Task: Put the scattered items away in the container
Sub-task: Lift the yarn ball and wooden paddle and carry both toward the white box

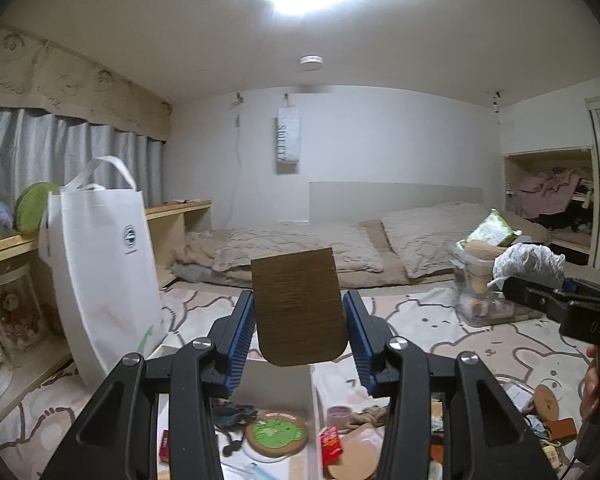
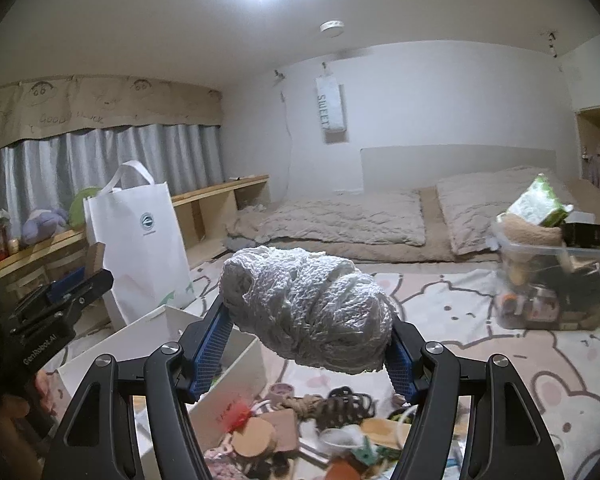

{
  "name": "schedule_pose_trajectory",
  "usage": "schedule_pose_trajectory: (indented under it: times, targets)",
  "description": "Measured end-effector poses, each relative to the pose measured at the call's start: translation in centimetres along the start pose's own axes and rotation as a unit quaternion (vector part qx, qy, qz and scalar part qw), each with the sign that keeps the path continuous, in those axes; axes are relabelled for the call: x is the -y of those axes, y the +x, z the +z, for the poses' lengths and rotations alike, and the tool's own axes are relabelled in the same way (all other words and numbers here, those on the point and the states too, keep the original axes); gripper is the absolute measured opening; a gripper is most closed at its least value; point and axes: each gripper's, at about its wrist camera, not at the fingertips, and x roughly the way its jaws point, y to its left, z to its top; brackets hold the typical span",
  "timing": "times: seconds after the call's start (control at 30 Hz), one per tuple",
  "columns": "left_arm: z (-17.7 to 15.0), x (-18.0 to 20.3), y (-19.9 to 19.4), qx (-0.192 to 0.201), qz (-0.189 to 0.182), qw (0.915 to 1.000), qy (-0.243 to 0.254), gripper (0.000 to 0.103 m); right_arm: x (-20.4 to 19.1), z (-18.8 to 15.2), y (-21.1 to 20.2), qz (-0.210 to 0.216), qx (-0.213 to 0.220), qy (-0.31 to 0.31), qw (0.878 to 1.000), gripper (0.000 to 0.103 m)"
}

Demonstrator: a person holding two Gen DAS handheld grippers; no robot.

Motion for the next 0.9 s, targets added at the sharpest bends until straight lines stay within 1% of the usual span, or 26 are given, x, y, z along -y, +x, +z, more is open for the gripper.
schedule_pose_trajectory:
  times: [0.3,0.47,0.6,0.73,0.9]
  targets:
    - [-0.6,-4.2,-0.6,-0.005,0.057,0.9979,-0.031,0.044,-3.7,0.2,2.7,0.039,-0.017,-0.005,0.999,0.070]
    - [-1.3,-5.9,-0.8,-0.014,0.074,0.9962,-0.044,0.044,-6.2,0.0,4.5,0.062,-0.035,-0.011,0.997,0.070]
    - [-2.0,-7.7,-0.7,-0.022,0.078,0.9946,-0.064,0.044,-8.1,-0.5,6.1,0.081,-0.057,-0.026,0.995,0.070]
    - [-2.7,-9.2,-0.4,-0.030,0.097,0.9920,-0.075,0.044,-9.9,-1.3,7.7,0.092,-0.076,-0.041,0.992,0.070]
    - [-3.6,-10.6,0.4,-0.044,0.105,0.9893,-0.090,0.044,-11.4,-2.1,9.5,0.106,-0.099,-0.047,0.988,0.070]
